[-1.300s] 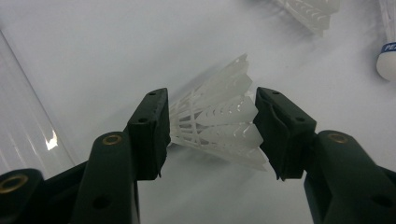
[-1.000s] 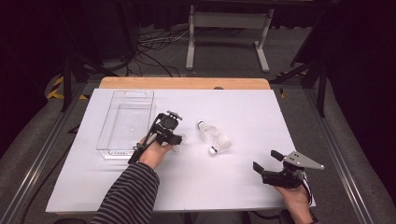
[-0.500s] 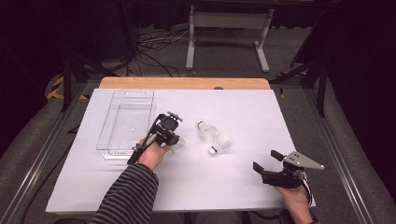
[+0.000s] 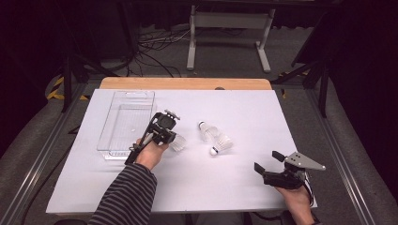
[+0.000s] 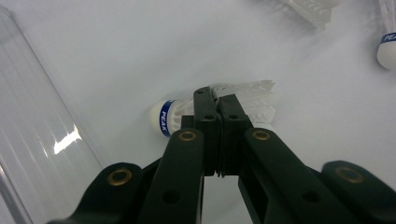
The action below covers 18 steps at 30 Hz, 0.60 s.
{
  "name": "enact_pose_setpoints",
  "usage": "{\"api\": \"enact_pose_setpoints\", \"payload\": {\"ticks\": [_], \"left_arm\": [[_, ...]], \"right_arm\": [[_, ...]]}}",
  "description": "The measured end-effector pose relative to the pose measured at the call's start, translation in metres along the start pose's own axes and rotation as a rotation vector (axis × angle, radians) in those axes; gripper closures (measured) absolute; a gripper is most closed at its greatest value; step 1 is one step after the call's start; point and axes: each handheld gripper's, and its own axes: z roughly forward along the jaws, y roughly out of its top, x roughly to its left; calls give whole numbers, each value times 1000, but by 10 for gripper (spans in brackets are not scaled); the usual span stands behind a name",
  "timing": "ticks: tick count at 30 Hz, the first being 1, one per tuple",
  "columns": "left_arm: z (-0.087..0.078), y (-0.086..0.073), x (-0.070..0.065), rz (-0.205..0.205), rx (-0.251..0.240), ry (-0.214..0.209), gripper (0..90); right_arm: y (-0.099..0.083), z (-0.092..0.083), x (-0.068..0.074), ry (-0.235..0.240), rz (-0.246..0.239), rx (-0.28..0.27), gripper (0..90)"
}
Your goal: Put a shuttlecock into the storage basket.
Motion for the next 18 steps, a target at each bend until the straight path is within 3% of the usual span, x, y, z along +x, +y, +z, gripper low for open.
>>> {"api": "enact_pose_setpoints", "payload": {"ticks": [10,18], "left_arm": [[-7,-1,4,5,-27,10,896],[-12,-2,7,0,-39,-12,898]], "right_arm": [[0,0,0,0,0,0,100],[0,0,0,0,-1,0,100]]}}
